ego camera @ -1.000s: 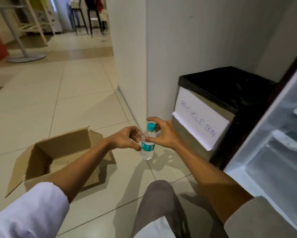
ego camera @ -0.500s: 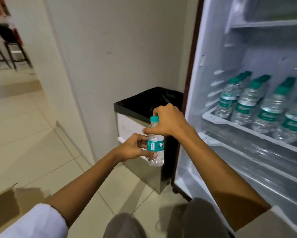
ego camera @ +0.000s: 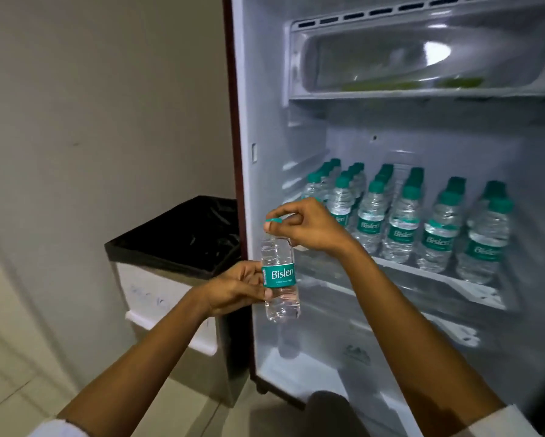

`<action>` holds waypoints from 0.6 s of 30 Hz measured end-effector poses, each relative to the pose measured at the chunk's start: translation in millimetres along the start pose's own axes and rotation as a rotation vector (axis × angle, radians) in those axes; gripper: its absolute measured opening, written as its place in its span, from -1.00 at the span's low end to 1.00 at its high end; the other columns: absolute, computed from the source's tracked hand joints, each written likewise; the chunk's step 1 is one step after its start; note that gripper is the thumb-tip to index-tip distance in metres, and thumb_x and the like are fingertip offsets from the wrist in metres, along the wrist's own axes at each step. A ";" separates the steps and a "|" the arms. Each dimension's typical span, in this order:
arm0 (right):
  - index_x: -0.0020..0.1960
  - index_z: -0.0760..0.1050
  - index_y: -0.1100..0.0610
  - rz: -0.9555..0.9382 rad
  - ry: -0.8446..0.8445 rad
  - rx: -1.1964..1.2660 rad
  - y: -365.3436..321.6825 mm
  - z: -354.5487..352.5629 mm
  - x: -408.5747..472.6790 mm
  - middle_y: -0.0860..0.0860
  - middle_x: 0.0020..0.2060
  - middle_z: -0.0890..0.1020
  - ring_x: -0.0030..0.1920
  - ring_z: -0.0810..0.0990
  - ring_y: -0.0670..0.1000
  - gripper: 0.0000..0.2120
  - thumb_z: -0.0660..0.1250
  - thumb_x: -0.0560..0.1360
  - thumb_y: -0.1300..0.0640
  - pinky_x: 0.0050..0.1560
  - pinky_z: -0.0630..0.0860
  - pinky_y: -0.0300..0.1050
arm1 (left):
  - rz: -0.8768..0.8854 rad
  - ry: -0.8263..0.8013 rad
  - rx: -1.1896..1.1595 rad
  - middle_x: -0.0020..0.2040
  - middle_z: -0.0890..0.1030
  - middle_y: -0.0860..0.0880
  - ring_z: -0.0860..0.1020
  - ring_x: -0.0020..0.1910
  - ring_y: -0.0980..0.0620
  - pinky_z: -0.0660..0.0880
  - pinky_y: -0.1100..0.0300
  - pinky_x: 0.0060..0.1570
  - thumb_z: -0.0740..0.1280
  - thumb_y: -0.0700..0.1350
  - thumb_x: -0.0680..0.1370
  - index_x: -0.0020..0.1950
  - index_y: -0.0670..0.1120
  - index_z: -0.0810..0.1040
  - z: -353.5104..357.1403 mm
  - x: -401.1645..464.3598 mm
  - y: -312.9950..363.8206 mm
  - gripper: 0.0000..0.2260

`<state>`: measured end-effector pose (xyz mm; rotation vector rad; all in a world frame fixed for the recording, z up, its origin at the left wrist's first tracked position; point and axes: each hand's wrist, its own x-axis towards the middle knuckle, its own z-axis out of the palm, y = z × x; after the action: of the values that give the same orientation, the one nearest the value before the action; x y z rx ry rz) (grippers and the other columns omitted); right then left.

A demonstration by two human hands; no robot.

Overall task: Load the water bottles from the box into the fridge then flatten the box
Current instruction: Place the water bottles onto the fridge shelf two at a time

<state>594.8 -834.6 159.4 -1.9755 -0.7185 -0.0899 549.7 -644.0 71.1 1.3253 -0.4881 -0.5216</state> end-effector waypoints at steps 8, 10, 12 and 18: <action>0.02 0.67 0.07 -0.042 0.310 -0.044 -12.5 -73.1 -13.8 -0.12 -0.16 0.70 -0.19 0.69 -0.13 -0.71 0.55 0.37 -0.04 -0.24 0.62 -0.24 | 0.228 0.290 0.112 -0.03 0.69 -0.21 0.67 -0.09 -0.13 0.59 0.11 -0.08 0.61 -0.15 0.27 0.14 -0.24 0.58 52.5 72.3 25.8 -0.50; 0.01 0.69 0.05 -0.037 0.351 -0.083 -16.6 -92.3 -17.6 -0.13 -0.21 0.71 -0.23 0.69 -0.14 -0.69 0.55 0.34 -0.09 -0.23 0.63 -0.20 | 0.247 0.249 0.104 -0.02 0.69 -0.23 0.68 -0.09 -0.13 0.60 0.12 -0.12 0.51 -0.24 0.35 0.13 -0.26 0.57 65.2 85.9 35.4 -0.62; 0.02 0.69 0.03 -0.018 0.363 -0.114 -20.8 -111.5 -21.3 -0.12 -0.22 0.71 -0.21 0.69 -0.13 -0.68 0.55 0.35 -0.11 -0.21 0.63 -0.18 | 0.252 0.191 0.100 0.00 0.68 -0.25 0.68 -0.08 -0.15 0.60 0.10 -0.11 0.49 -0.26 0.38 0.15 -0.28 0.55 76.6 99.8 44.9 -0.64; 0.07 0.67 0.08 0.044 0.377 -0.072 -33.1 -163.9 -34.4 -0.05 -0.10 0.72 -0.08 0.68 -0.09 -0.71 0.51 0.41 -0.04 -0.21 0.58 -0.23 | 0.283 0.051 0.191 0.06 0.68 -0.22 0.66 0.02 -0.18 0.60 0.04 0.04 0.50 -0.19 0.39 0.15 -0.22 0.57 102.7 139.1 74.6 -0.65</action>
<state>587.6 -975.0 256.1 -1.9652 -0.4309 -0.4544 602.9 -796.5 168.0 1.4182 -0.6837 -0.2095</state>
